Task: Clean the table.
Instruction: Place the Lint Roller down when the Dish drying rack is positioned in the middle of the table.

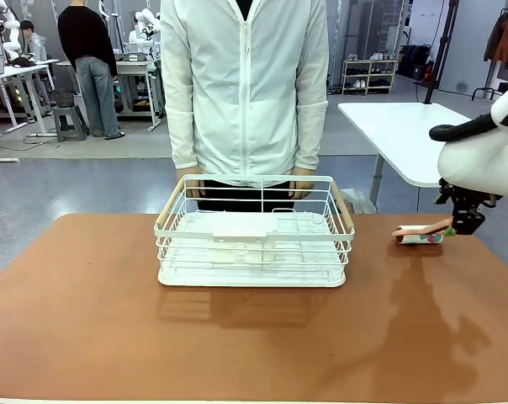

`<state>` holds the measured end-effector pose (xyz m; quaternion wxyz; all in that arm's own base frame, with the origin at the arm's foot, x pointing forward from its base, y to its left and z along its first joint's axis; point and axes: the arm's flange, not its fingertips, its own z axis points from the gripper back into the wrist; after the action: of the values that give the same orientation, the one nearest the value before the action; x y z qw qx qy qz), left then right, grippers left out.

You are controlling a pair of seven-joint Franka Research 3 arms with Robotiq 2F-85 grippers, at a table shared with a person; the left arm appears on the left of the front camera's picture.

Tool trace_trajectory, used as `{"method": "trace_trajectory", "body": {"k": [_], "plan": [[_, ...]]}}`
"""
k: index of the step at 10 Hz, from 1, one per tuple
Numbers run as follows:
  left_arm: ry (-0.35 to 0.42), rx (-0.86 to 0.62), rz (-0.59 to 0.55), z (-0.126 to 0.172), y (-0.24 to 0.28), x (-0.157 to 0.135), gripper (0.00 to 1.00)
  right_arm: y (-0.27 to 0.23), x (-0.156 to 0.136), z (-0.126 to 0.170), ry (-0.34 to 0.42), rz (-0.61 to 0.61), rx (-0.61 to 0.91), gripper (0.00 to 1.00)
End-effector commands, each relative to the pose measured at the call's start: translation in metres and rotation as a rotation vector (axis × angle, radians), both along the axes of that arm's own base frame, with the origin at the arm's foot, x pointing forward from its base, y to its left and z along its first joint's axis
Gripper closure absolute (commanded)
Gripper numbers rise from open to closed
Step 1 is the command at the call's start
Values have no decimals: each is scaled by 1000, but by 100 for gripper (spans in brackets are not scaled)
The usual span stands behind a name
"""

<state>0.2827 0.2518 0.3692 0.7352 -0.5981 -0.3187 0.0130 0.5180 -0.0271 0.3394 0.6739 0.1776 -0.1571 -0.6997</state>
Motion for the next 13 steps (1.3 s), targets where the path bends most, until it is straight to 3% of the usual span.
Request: {"method": "trace_trajectory", "body": {"k": [1, 4, 13], "plan": [[-22, -11, 0, 0, 2, -2, 0, 19, -16, 23, 48, -61, -14, 0], [-22, -11, 0, 0, 2, -2, 0, 19, -27, 35, 132, -59, 25, 0], [-22, -11, 0, 0, 2, -2, 0, 12, -28, 31, 125, -41, 16, 0]]}}
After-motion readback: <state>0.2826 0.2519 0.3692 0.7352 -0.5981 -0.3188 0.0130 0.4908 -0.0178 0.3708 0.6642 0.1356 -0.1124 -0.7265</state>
